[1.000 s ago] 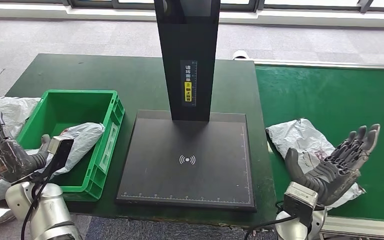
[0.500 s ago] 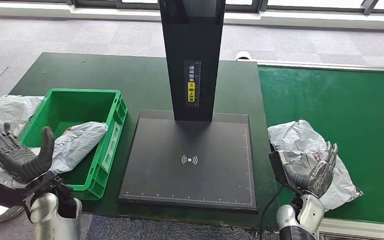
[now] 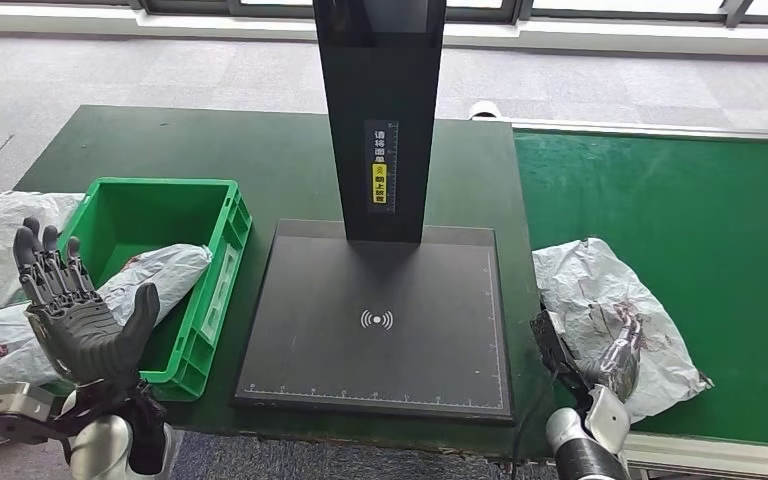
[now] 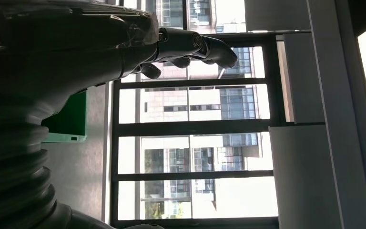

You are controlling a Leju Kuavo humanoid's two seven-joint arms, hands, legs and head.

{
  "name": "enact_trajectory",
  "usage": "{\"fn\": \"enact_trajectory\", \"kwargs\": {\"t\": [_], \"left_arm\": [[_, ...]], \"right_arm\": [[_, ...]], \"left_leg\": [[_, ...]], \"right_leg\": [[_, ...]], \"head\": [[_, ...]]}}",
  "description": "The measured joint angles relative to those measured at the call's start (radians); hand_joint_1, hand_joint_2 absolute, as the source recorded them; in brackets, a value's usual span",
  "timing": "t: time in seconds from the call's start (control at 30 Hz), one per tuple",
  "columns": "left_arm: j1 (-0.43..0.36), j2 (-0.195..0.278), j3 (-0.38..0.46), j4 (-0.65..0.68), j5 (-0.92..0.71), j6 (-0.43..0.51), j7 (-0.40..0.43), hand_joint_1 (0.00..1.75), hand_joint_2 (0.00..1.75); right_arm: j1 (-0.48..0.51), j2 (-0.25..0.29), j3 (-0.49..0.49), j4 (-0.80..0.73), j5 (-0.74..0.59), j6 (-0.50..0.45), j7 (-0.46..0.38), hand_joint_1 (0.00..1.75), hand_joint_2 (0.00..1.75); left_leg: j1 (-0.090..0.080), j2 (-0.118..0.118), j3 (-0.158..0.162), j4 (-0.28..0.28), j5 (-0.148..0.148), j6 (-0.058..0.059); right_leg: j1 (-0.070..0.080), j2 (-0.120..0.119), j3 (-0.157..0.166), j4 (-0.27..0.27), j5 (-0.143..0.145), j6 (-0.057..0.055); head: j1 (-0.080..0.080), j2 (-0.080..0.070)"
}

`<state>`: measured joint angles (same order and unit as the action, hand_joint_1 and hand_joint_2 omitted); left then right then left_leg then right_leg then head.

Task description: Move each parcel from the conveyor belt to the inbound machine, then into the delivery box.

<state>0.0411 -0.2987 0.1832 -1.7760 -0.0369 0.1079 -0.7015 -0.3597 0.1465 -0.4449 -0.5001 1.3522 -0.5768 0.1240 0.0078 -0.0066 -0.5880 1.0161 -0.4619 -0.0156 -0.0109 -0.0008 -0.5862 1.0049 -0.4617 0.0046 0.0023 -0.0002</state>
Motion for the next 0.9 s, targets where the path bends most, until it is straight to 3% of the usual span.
{"fn": "enact_trajectory", "kwargs": {"t": [0.3,0.4,0.43,0.5,0.63,0.9], "left_arm": [[0.016,0.001,-0.031,-0.008,-0.019,0.033,0.0,0.0,1.75],[0.019,0.001,-0.033,-0.008,-0.02,0.044,0.0,0.0,1.75],[0.021,0.001,-0.035,-0.008,-0.021,0.047,0.0,0.0,1.75],[0.026,0.001,-0.037,-0.009,-0.021,0.052,0.0,0.0,1.75],[0.03,0.001,-0.04,-0.012,-0.021,0.054,0.0,0.0,1.75],[0.045,0.001,-0.04,-0.022,-0.025,0.073,0.0,0.0,1.75]], "right_arm": [[-0.021,-0.028,-0.006,0.074,0.052,0.105,0.144,0.06,1.75],[-0.027,-0.033,-0.006,0.084,0.068,0.127,0.176,0.48,1.75],[-0.029,-0.035,-0.006,0.087,0.07,0.135,0.179,0.56,1.75],[-0.033,-0.038,-0.006,0.091,0.074,0.147,0.181,0.56,1.75],[-0.039,-0.044,-0.006,0.097,0.076,0.156,0.185,1.75,1.75],[-0.045,-0.052,-0.006,0.101,0.091,0.156,0.189,1.75,1.75]], "left_leg": [[0.0,0.0,0.001,0.0,0.0,0.0],[0.0,0.0,0.002,0.0,0.0,0.0],[0.0,0.0,0.002,0.0,0.0,0.0],[0.0,0.0,0.003,0.0,0.0,0.0],[0.0,0.0,0.003,0.0,0.0,0.001],[0.0,0.0,0.005,0.001,0.0,0.0]], "right_leg": [[0.0,0.0,0.001,0.0,0.0,0.0],[0.0,-0.001,0.002,0.0,0.0,0.0],[0.0,-0.001,0.003,0.0,0.0,0.0],[0.0,-0.001,0.003,0.0,0.0,0.0],[0.0,-0.001,0.004,-0.001,0.0,0.001],[0.0,0.0,0.006,-0.001,0.0,0.001]], "head": [[0.0,0.0],[0.0,0.0],[0.0,0.0],[0.0,0.0],[0.0,0.0],[0.0,0.0]]}}
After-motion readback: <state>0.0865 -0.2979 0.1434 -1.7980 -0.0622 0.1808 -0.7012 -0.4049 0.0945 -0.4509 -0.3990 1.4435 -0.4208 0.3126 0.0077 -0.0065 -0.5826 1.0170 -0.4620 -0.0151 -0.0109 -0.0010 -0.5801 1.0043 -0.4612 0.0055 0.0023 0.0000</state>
